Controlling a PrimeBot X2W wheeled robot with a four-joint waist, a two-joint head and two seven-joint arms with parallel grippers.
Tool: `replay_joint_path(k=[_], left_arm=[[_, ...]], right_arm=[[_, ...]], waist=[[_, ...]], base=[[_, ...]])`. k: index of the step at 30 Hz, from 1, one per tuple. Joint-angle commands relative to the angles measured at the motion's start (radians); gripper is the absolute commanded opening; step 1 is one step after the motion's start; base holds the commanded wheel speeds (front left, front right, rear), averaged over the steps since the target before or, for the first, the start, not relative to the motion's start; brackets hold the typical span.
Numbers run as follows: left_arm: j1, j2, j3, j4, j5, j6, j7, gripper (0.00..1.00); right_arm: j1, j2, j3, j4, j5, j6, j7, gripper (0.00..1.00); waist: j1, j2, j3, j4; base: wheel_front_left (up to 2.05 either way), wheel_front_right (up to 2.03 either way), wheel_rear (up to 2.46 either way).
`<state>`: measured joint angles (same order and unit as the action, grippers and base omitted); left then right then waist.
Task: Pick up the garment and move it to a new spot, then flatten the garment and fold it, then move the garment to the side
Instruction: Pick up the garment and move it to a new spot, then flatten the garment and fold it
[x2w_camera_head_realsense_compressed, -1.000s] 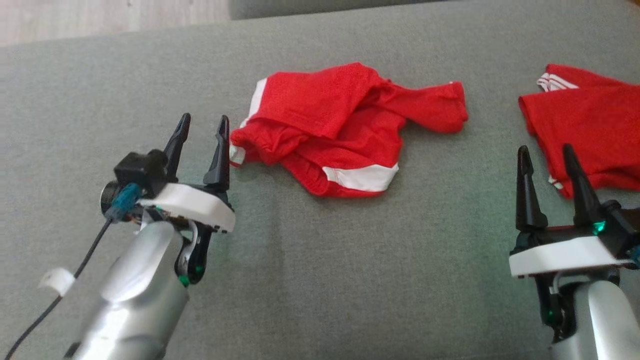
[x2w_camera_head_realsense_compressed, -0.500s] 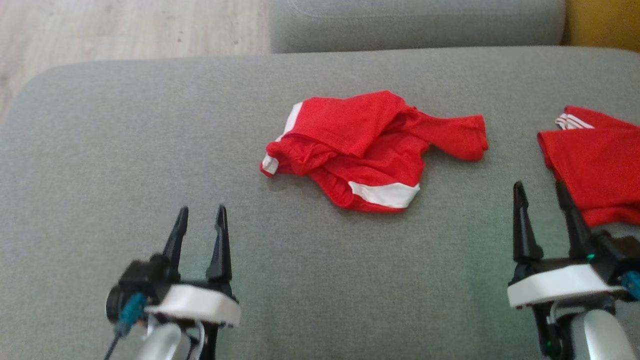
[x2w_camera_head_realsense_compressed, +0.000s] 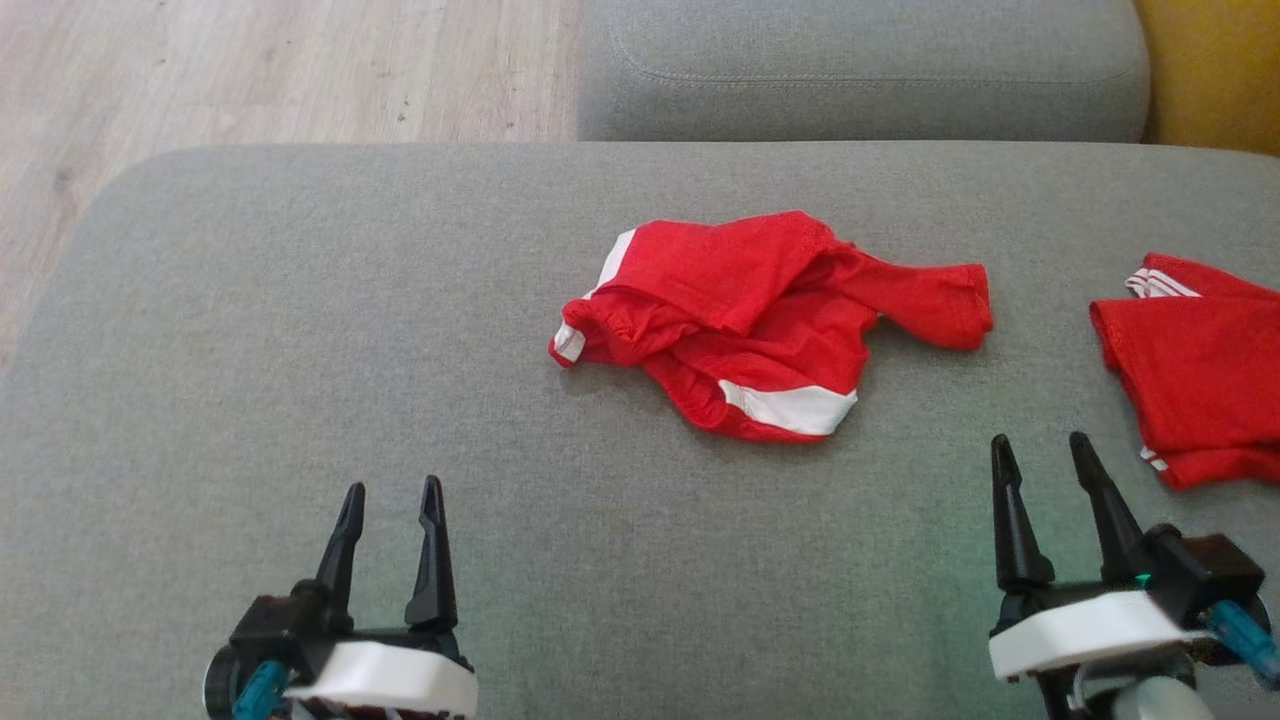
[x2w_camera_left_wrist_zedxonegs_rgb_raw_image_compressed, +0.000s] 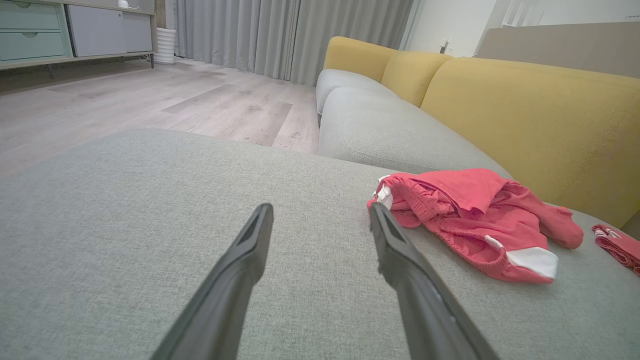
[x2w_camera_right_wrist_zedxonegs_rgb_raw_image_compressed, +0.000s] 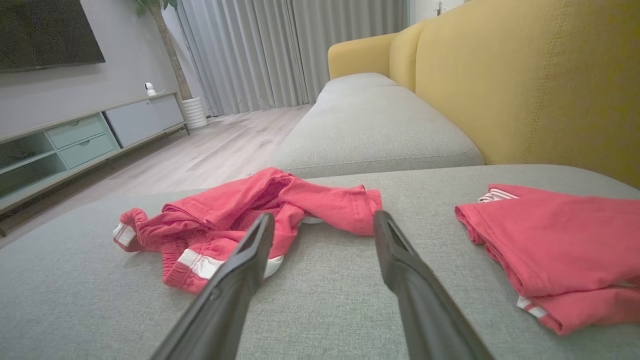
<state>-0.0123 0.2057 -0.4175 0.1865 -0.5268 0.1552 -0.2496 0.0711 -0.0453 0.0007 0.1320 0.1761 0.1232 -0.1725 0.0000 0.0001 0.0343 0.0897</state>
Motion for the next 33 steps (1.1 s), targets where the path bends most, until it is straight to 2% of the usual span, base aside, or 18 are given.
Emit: replay_joint_path(k=[1, 20, 27, 33], left_arm=[[-0.032, 0.006, 0.043, -0.036, 0.010, 0.005, -0.012, 1.00], [-0.036, 0.023, 0.033, -0.055, 0.011, 0.015, -0.002, 1.00], [-0.142, 0.012, -0.045, -0.065, 0.059, -0.021, 0.051, 1.00], [-0.291, -0.071, -0.165, -0.014, 0.099, -0.082, 0.123, 1.00]], right_arm=[[-0.018, -0.005, 0.029, -0.027, 0.002, 0.008, -0.017, 1.00], [-0.032, -0.005, 0.029, -0.027, -0.011, 0.008, -0.016, 1.00], [-0.074, -0.005, 0.026, -0.042, -0.022, 0.008, -0.013, 1.00], [-0.117, -0.005, 0.028, -0.053, -0.032, 0.008, -0.011, 1.00]], waist=[[0.0000, -0.0001, 0.001, 0.000], [0.0000, -0.0001, 0.028, -0.017], [0.0000, -0.0001, 0.084, -0.043], [0.0000, -0.0001, 0.135, -0.099]], base=[[0.00, 0.00, 0.00], [0.00, 0.00, 0.00], [0.00, 0.00, 0.00], [0.00, 0.00, 0.00]])
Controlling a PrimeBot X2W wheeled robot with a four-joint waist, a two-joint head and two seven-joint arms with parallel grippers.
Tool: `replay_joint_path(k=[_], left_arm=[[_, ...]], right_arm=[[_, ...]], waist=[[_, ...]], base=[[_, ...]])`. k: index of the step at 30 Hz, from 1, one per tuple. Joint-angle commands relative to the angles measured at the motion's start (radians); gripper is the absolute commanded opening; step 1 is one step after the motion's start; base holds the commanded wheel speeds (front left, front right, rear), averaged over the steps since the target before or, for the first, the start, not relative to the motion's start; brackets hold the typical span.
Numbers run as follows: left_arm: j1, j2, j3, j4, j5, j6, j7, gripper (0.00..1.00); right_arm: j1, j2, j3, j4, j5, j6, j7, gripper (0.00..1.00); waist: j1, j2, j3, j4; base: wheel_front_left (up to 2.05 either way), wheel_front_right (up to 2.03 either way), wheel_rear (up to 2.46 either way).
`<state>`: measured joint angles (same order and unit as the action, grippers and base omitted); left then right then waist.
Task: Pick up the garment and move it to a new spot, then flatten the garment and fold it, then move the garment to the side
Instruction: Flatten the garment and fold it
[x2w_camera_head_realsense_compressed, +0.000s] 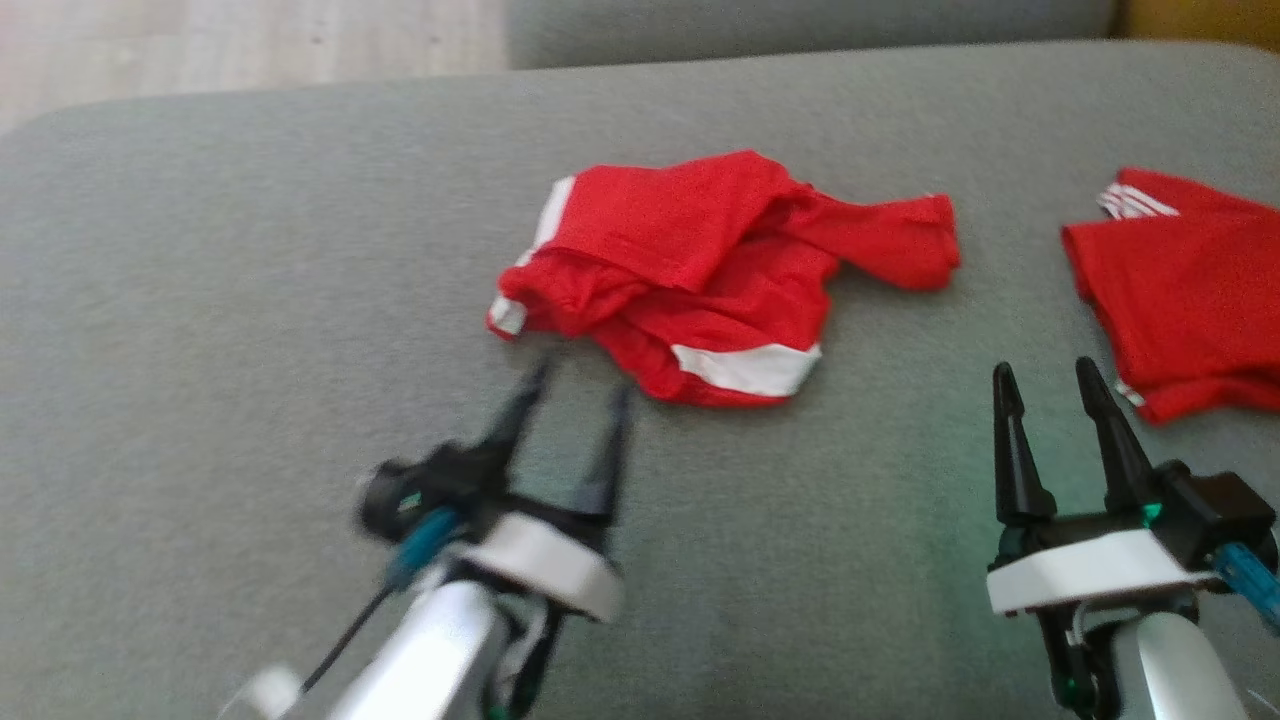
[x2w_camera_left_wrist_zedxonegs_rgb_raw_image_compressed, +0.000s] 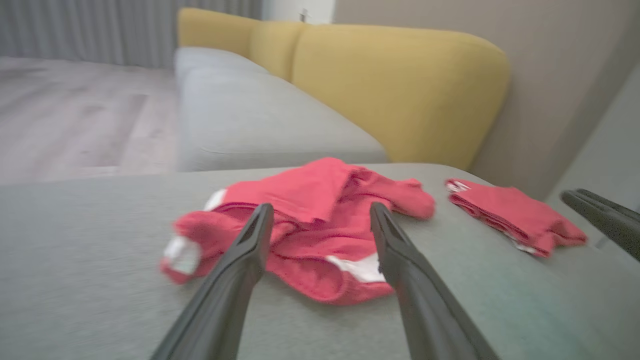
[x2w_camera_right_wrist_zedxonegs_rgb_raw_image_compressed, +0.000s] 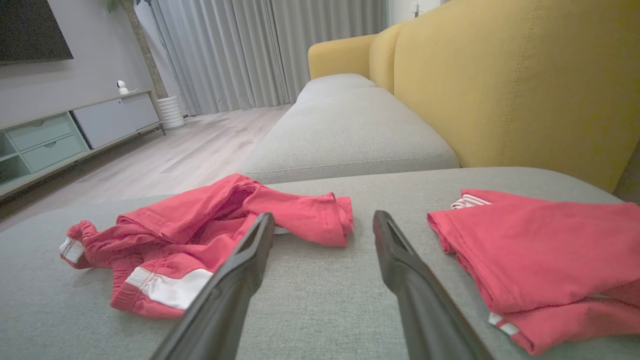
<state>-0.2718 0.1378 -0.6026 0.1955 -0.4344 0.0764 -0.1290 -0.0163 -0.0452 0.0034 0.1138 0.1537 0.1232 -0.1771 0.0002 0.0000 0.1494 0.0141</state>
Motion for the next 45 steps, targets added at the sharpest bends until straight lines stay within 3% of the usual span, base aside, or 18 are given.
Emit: replay_joint_path(k=[1, 6, 12, 21, 23, 25, 26, 27, 36, 45], left_arm=[[-0.055, -0.015, 0.002, -0.001, 0.010, -0.014, 0.017, 1.00], [-0.149, -0.062, -0.058, 0.121, -0.013, -0.054, 0.091, 1.00], [-0.221, -0.078, -0.045, 0.262, -0.059, -0.017, 0.158, 1.00], [-0.263, -0.083, -0.024, 0.385, -0.102, 0.016, 0.185, 1.00], [-0.268, -0.084, -0.026, 0.386, -0.111, 0.008, 0.169, 0.90], [-0.273, -0.085, -0.028, 0.381, -0.122, 0.001, 0.148, 0.43], [-0.277, -0.086, -0.030, 0.375, -0.125, -0.002, 0.131, 0.31], [-0.281, -0.086, -0.032, 0.369, -0.128, -0.005, 0.114, 0.00], [-0.330, -0.087, -0.068, 0.243, -0.136, -0.009, -0.016, 0.00], [-0.380, -0.053, -0.056, -0.012, -0.108, 0.031, -0.025, 0.00]], right_arm=[[-0.036, -0.005, 0.027, -0.037, -0.011, 0.008, -0.006, 1.00], [-0.058, -0.005, 0.047, -0.038, -0.011, 0.008, -0.008, 1.00], [-0.063, -0.005, 0.063, -0.030, -0.003, 0.008, -0.015, 1.00], [-0.064, -0.005, 0.066, -0.011, 0.006, 0.008, -0.029, 1.00], [-0.064, -0.005, 0.066, -0.008, 0.008, 0.008, -0.032, 1.00], [-0.064, -0.005, 0.066, -0.005, 0.009, 0.008, -0.034, 1.00], [-0.062, -0.005, 0.065, -0.003, 0.009, 0.008, -0.035, 1.00], [-0.061, -0.005, 0.065, -0.001, 0.008, 0.008, -0.035, 1.00], [-0.046, -0.005, 0.059, 0.010, 0.004, 0.008, -0.035, 1.00], [-0.033, -0.005, 0.048, 0.014, 0.007, 0.008, -0.032, 1.00]], waist=[[-0.0002, 0.0000, 0.028, -0.036], [-0.0002, 0.0000, 0.055, -0.105], [-0.0002, 0.0000, 0.076, -0.169], [-0.0002, 0.0000, 0.084, -0.206], [-0.0002, 0.0000, 0.083, -0.207], [-0.0002, 0.0000, 0.079, -0.206], [-0.0002, 0.0000, 0.076, -0.205], [-0.0002, 0.0000, 0.074, -0.204], [-0.0002, 0.0000, 0.033, -0.164], [-0.0002, 0.0000, -0.003, -0.118]], base=[[0.00, 0.00, 0.00], [0.00, 0.00, 0.00], [0.00, 0.00, 0.00], [0.00, 0.00, 0.00], [0.00, 0.00, 0.00], [0.00, 0.00, 0.00], [0.00, 0.00, 0.00], [0.00, 0.00, 0.00], [0.00, 0.00, 0.00], [0.00, 0.00, 0.00]])
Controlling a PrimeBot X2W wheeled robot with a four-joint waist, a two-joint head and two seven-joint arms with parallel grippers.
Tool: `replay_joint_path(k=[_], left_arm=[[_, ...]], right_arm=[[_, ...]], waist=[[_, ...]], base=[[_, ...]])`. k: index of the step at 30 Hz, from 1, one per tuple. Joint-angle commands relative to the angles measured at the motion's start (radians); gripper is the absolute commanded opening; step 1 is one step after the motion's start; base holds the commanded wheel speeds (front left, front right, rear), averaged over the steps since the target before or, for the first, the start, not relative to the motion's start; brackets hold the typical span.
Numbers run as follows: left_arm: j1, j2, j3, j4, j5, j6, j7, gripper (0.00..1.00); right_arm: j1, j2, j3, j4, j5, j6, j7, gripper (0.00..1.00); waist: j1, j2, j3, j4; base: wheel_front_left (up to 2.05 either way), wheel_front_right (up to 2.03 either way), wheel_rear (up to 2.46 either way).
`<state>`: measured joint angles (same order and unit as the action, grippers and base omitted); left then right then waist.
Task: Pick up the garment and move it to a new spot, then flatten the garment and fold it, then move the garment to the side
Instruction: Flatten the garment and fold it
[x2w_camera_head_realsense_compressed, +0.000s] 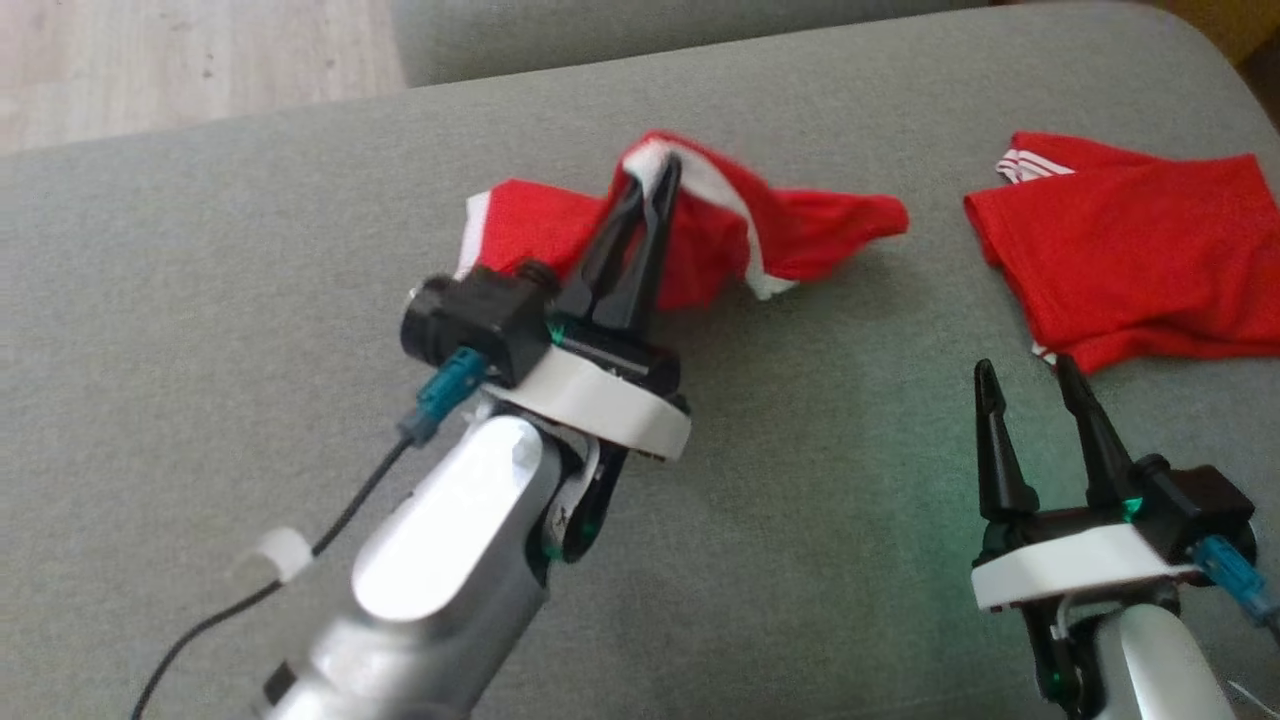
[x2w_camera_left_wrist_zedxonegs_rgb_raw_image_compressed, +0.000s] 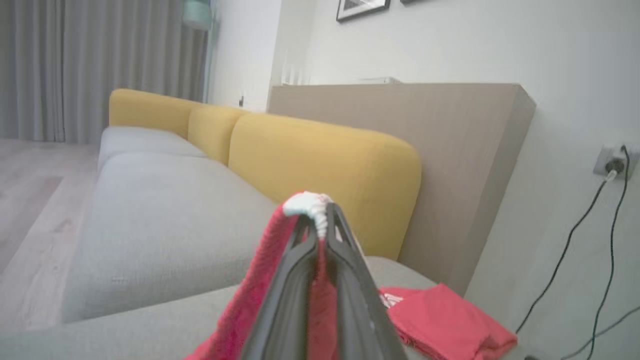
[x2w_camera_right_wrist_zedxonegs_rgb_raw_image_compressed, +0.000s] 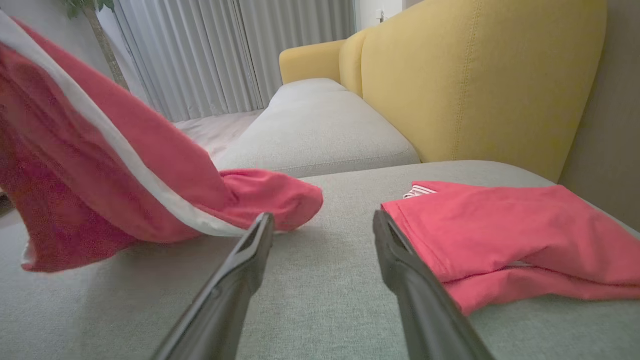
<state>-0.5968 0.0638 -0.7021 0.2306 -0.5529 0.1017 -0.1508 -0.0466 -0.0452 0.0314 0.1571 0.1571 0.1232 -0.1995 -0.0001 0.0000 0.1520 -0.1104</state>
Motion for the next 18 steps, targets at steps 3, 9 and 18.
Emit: replay_joint_path(k=[3, 9, 18], left_arm=[[-0.059, 0.060, 0.068, -0.170, 0.016, 0.030, 0.024, 0.00], [0.038, 0.175, 0.148, -0.336, -0.037, 0.092, 0.126, 0.00], [0.295, 0.293, 0.300, -0.251, -0.156, 0.144, 0.103, 0.00]], right_arm=[[0.002, -0.005, 0.011, -0.031, 0.002, 0.008, -0.009, 1.00], [0.001, -0.005, 0.007, -0.038, 0.005, 0.008, -0.010, 1.00], [-0.010, -0.005, 0.008, -0.039, 0.007, 0.008, -0.015, 1.00]], waist=[[0.0001, 0.0000, -0.010, 0.020], [0.0001, 0.0000, -0.005, 0.031], [0.0001, 0.0000, 0.023, 0.034]], base=[[0.00, 0.00, 0.00], [0.00, 0.00, 0.00], [0.00, 0.00, 0.00]])
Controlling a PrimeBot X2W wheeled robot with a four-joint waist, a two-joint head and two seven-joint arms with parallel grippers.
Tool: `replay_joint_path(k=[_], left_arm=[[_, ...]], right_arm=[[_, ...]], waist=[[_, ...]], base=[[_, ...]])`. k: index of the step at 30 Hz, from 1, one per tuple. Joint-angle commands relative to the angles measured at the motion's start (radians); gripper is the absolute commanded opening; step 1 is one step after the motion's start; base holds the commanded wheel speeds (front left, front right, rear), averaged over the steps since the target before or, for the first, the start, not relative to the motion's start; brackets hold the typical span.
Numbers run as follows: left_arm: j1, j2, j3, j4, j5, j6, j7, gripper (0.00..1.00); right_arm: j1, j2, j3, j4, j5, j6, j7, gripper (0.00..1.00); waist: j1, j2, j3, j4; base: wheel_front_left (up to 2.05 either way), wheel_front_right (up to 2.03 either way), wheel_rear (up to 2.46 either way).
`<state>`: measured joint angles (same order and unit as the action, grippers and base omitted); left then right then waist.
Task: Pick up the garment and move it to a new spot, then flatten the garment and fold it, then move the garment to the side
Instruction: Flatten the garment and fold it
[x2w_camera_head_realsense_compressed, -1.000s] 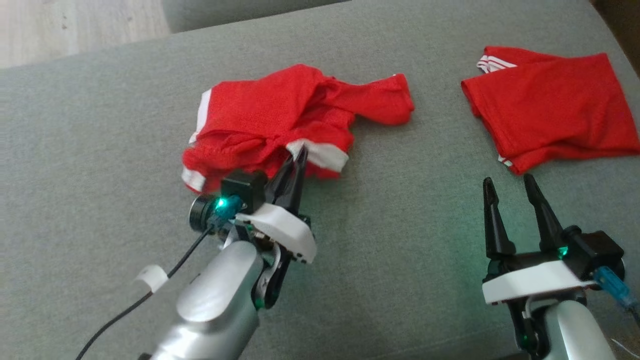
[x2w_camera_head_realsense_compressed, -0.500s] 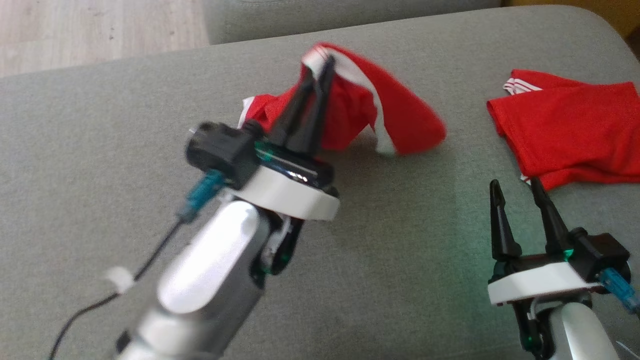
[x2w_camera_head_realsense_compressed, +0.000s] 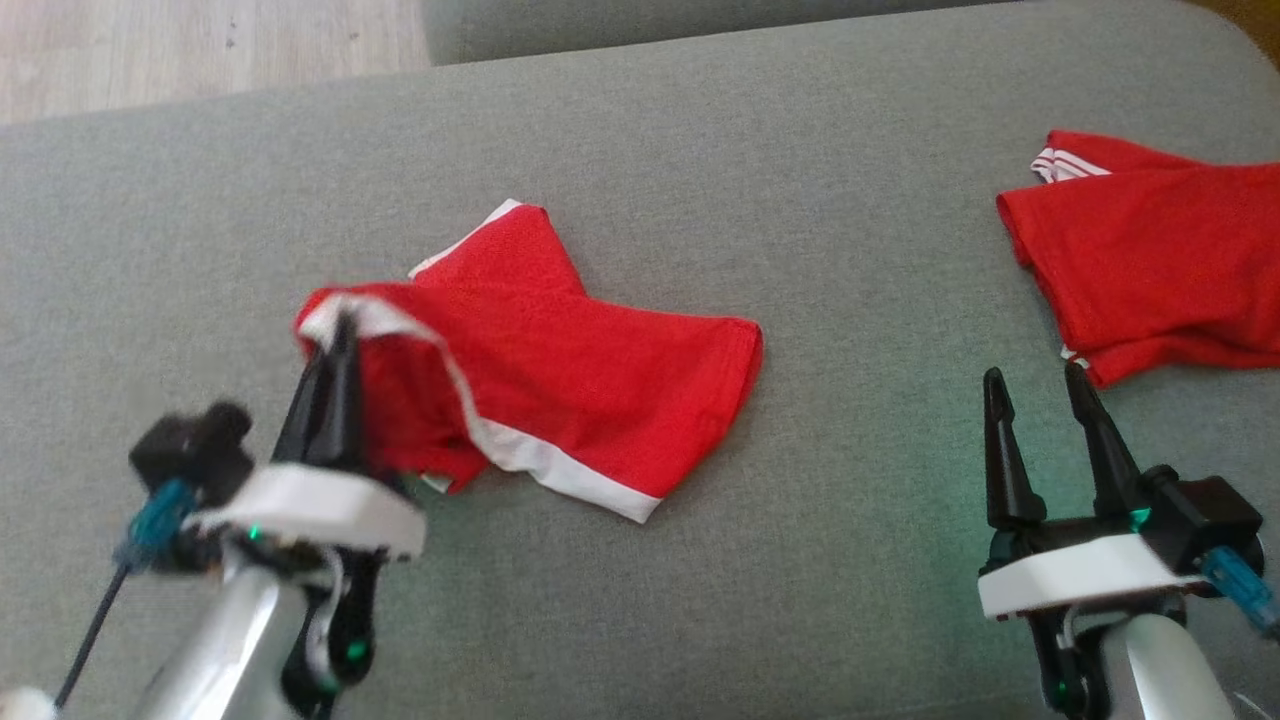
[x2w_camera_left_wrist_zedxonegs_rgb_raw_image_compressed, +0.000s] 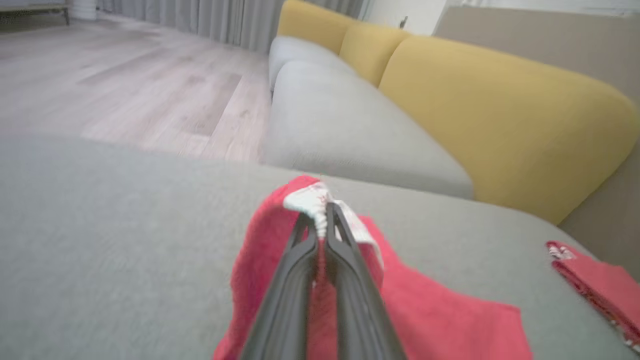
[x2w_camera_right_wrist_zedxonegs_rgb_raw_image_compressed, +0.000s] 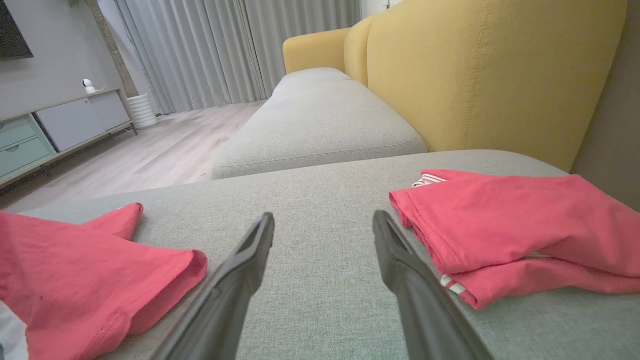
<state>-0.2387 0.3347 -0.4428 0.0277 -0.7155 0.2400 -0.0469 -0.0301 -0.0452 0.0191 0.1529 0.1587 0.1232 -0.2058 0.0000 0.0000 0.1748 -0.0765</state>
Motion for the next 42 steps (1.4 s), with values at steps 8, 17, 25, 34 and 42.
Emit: replay_joint_path(k=[8, 17, 25, 34, 42], left_arm=[[0.081, 0.008, 0.098, 0.118, -0.067, -0.014, -0.093, 0.00], [0.066, -0.014, 0.106, 0.267, -0.081, -0.066, -0.156, 0.00], [0.017, -0.029, 0.094, 0.329, -0.043, -0.091, -0.191, 1.00], [-0.003, -0.023, 0.078, 0.278, 0.035, -0.104, -0.210, 1.00], [0.027, -0.027, 0.055, 0.154, 0.094, -0.096, -0.213, 1.00]], right_arm=[[-0.036, -0.005, 0.020, -0.034, -0.003, 0.008, -0.006, 1.00], [-0.044, -0.005, 0.031, -0.038, -0.009, 0.008, 0.002, 1.00], [-0.040, -0.005, 0.040, -0.043, -0.011, 0.008, 0.006, 1.00], [-0.033, -0.005, 0.027, -0.046, -0.017, 0.008, 0.014, 1.00], [-0.028, -0.005, 0.051, -0.049, -0.021, 0.008, 0.043, 1.00]], waist=[[0.0000, 0.0000, 0.020, 0.016], [0.0000, 0.0000, 0.023, 0.034], [0.0000, 0.0000, 0.021, 0.043], [0.0000, 0.0000, -0.005, 0.066], [0.0000, 0.0000, -0.022, 0.105]], base=[[0.00, 0.00, 0.00], [0.00, 0.00, 0.00], [0.00, 0.00, 0.00], [0.00, 0.00, 0.00], [0.00, 0.00, 0.00]])
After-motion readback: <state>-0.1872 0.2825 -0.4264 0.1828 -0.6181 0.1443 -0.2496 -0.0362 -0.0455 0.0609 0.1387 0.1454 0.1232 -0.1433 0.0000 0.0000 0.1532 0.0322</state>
